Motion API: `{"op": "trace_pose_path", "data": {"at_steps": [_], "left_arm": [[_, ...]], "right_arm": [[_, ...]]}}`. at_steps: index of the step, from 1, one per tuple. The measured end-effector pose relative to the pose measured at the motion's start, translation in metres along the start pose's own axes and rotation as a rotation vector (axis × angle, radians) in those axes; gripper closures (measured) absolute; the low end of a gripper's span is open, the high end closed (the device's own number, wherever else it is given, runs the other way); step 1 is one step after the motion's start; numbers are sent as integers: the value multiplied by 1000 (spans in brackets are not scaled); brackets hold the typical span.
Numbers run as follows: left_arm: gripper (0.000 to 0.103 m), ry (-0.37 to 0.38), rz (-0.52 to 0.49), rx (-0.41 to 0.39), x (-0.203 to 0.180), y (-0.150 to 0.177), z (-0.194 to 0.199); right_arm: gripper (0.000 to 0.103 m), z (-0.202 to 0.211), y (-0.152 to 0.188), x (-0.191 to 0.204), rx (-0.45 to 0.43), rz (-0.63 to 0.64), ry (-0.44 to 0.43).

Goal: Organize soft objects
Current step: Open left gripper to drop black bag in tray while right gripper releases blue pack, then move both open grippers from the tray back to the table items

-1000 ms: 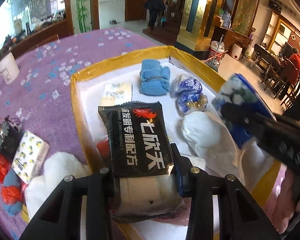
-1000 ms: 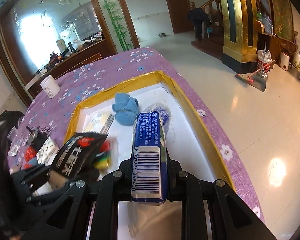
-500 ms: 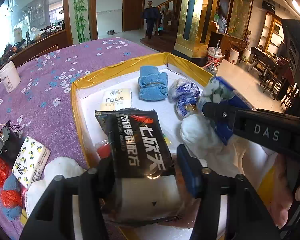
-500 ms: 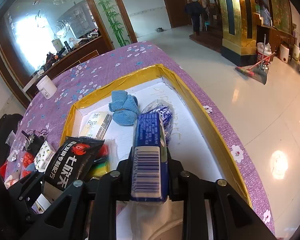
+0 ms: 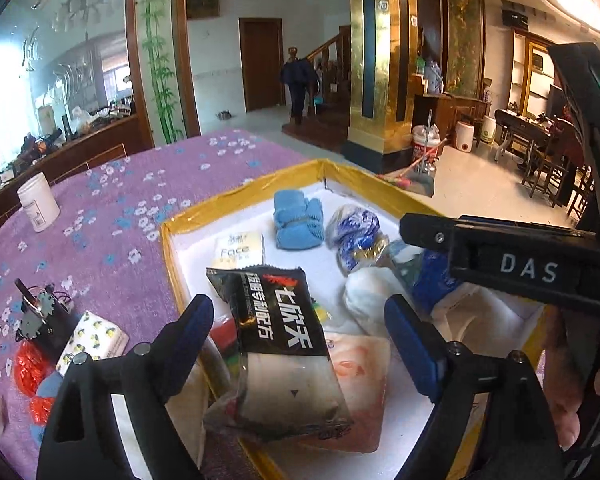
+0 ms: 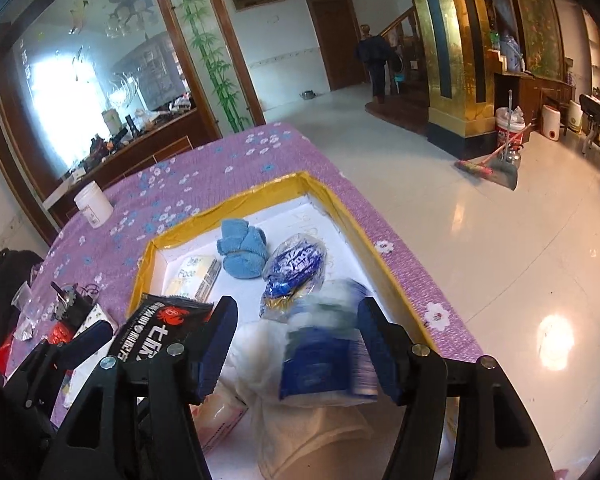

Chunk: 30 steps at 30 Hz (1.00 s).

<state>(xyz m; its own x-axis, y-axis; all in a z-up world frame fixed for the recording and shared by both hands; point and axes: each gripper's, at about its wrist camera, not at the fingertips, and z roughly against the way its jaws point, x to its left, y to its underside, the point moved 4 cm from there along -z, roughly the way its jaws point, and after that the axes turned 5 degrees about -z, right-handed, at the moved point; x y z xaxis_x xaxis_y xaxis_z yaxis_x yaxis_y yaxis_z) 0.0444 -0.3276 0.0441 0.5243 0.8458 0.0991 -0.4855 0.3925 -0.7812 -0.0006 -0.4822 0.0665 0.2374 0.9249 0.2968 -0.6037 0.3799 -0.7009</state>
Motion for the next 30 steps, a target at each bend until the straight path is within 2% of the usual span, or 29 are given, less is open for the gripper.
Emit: {"op": "trace_pose_path", "data": {"at_steps": [7,15,22,30], "left_arm": [[9,-25,14,-58,3,-4,11],[8,-49,21,-81,5,-8,17],[8,-31,62,-84,12,-12,34],[8,-2,53,-56,10,-9,58]], "right_arm": [[31,22,-1,2,-43,0,-6],[29,41,4,-3,-61,-7,-1],[27,58,8,-4,-80,-9,0],[26,64,15,5,-75,10,-16]]}}
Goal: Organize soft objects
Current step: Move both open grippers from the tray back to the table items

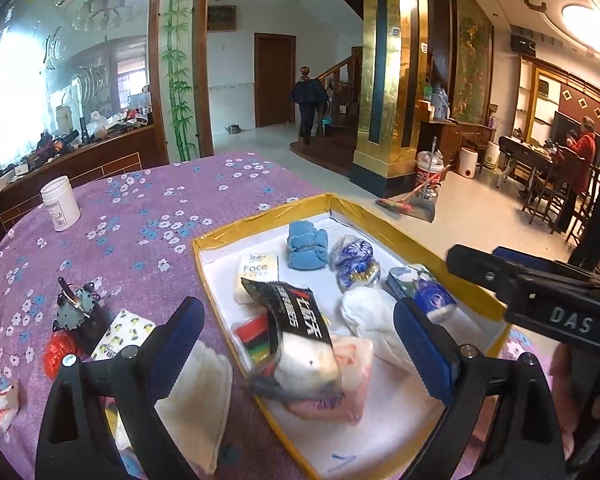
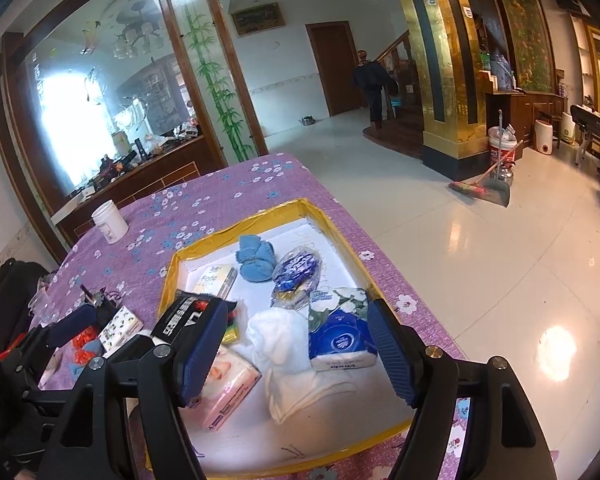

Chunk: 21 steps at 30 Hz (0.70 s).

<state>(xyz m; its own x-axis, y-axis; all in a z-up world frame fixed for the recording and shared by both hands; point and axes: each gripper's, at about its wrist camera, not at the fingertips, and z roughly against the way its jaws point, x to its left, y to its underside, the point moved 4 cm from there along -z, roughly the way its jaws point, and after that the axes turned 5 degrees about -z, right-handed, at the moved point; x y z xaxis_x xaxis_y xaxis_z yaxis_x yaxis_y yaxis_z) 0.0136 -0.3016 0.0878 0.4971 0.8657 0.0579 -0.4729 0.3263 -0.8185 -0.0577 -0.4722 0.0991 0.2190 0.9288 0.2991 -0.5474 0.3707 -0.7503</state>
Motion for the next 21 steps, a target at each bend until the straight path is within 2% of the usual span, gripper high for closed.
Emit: {"op": "trace_pose_path", "data": {"at_steps": [10,21], "left_arm": [[8,14,-34,26,-5,21,18],[8,1,9,71,14,46,25]], "right_arm": [[26,-2,12,15,27,29,-18],[26,-9,31,38,69,93,-32]]}}
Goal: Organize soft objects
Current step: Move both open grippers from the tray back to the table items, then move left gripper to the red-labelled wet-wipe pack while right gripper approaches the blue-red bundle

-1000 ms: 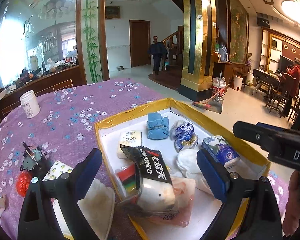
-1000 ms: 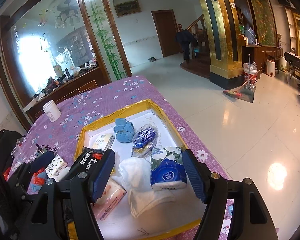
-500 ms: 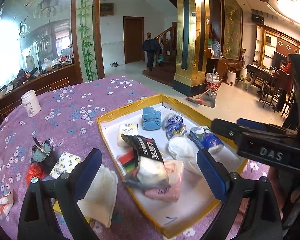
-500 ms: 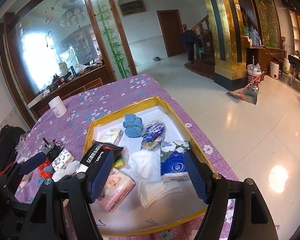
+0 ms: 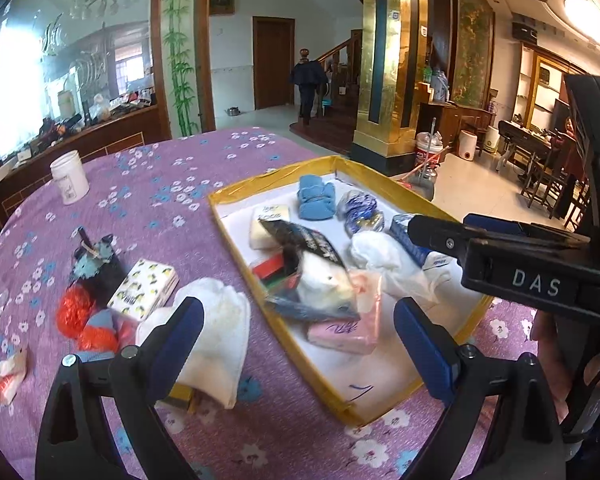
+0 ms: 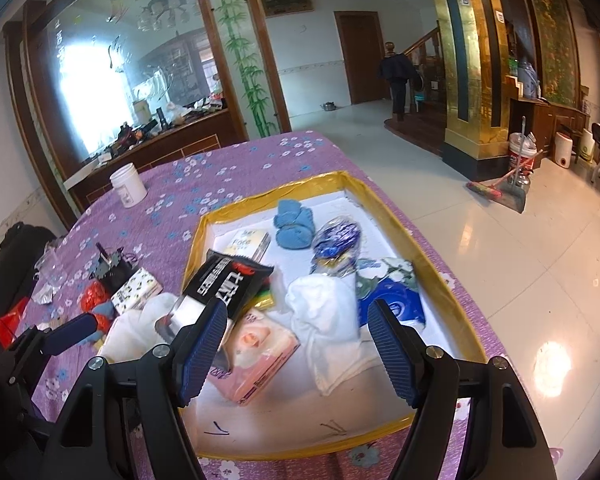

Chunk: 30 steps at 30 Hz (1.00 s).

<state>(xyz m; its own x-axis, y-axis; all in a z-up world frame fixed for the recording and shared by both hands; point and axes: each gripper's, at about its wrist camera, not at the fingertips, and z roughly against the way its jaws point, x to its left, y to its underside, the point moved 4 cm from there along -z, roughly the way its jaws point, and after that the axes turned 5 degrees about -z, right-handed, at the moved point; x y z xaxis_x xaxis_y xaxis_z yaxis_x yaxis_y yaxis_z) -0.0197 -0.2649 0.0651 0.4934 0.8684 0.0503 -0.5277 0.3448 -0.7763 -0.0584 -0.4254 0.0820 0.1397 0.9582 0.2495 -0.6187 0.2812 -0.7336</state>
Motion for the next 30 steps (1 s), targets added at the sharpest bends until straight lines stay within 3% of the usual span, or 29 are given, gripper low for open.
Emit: {"op": "trace_pose_path", "data": {"at_steps": [30], "left_arm": [[8,-127,197,41,102,46,28]], "right_arm": [[26,-23,57,90,120,217,-126]]}}
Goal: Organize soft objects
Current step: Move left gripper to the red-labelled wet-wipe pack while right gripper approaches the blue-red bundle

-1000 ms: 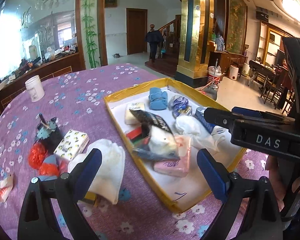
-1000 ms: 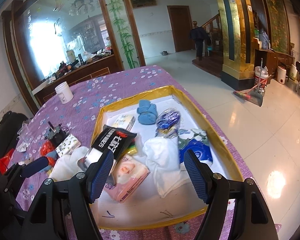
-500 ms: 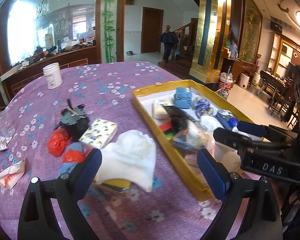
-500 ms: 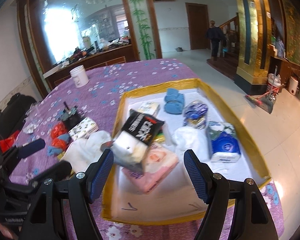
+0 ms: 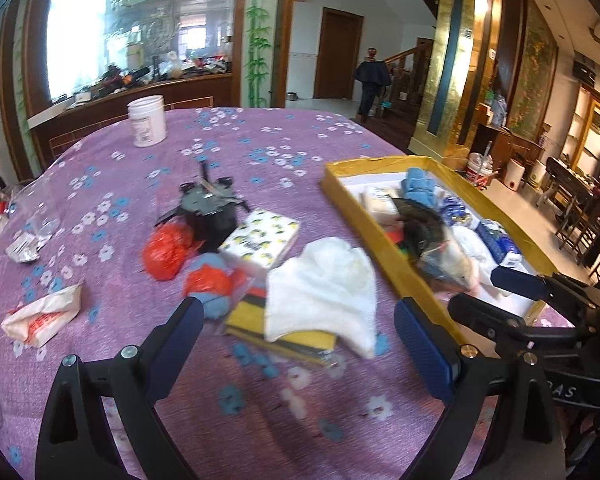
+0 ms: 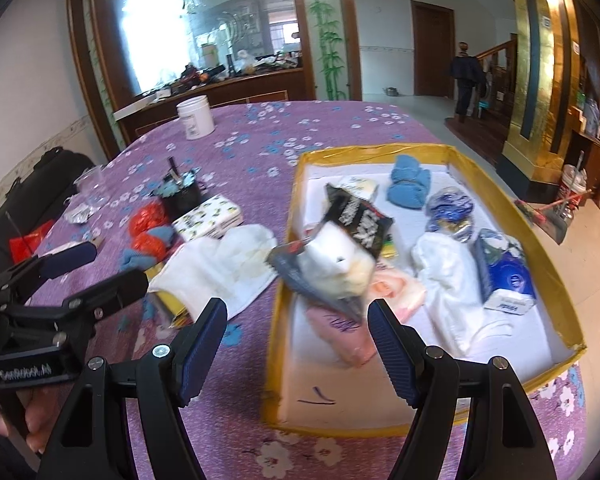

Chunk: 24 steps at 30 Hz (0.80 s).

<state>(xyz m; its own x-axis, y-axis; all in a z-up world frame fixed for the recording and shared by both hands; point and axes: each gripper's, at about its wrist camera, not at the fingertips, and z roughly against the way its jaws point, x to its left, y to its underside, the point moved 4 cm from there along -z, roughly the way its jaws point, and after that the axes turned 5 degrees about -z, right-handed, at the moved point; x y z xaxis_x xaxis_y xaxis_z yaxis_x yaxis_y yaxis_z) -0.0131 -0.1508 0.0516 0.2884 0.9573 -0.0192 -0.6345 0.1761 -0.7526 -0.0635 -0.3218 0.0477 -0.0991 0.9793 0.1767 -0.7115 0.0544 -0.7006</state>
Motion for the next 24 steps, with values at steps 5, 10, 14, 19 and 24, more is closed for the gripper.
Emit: {"op": "trace_pose_path", "data": {"at_steps": [5,10,14,19,24], "left_arm": [[8,-50,42,24,28,14,2],[8,-95,105,56,61,26,3],[8,-147,175,54,102,31,15],[7,-234,267,62,169,30,28],[7,-325,296,136,223,30,11]], "right_arm": [[26,-10,11,23,30,53,-40],[24,-13,19,50,27,130,-52],[24,-8,23,64,18,176,-109],[24,-4,25,71,-3,211,-126],[24,-5,24,66,-1,196,-125]]}}
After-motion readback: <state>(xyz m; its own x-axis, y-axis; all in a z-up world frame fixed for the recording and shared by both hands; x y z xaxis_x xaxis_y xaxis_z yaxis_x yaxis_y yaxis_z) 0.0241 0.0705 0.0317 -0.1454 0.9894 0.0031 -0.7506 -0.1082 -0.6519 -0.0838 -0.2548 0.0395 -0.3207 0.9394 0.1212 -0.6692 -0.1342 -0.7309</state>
